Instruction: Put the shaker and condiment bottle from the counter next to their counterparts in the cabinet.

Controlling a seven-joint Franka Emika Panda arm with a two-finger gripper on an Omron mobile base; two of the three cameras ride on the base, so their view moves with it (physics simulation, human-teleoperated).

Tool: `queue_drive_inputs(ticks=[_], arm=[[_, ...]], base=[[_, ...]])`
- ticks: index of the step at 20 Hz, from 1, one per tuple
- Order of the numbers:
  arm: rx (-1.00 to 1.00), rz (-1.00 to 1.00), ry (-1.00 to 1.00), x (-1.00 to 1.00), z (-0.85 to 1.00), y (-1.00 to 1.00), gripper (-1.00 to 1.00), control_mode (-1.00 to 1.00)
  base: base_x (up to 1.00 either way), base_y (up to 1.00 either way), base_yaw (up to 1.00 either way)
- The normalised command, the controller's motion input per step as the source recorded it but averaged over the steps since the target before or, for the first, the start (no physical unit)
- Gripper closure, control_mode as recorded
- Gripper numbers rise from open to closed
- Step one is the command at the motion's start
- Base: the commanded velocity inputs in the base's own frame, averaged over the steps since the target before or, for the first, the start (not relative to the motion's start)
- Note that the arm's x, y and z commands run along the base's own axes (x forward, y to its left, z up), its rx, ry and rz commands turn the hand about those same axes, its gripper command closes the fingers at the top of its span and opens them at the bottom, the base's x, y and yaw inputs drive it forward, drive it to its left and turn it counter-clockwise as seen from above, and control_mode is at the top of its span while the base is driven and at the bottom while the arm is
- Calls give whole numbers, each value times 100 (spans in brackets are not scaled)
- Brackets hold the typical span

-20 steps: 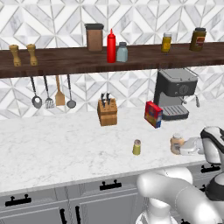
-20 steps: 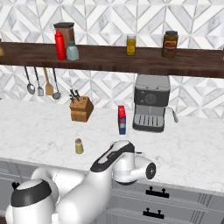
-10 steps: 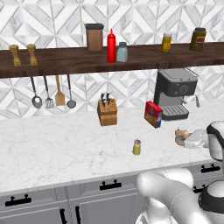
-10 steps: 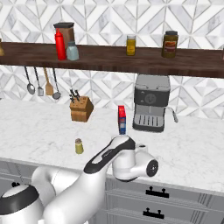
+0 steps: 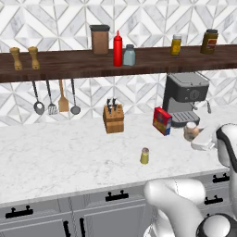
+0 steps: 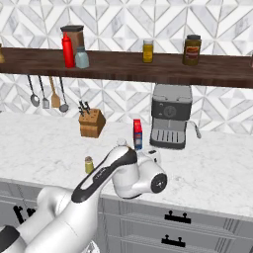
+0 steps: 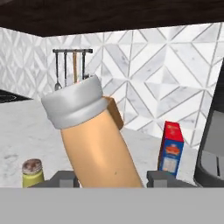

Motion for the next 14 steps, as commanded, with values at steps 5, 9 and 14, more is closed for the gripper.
queue_drive_inputs(ticks=[5,9,14], arm=[[7,0,-14,-21,58,0,100,-100],[5,0,-4,-20,56,22,100,-100],[11,0,9,-19,83,17,100,-100]], base=[[0,0,0],[0,0,0],[0,0,0]])
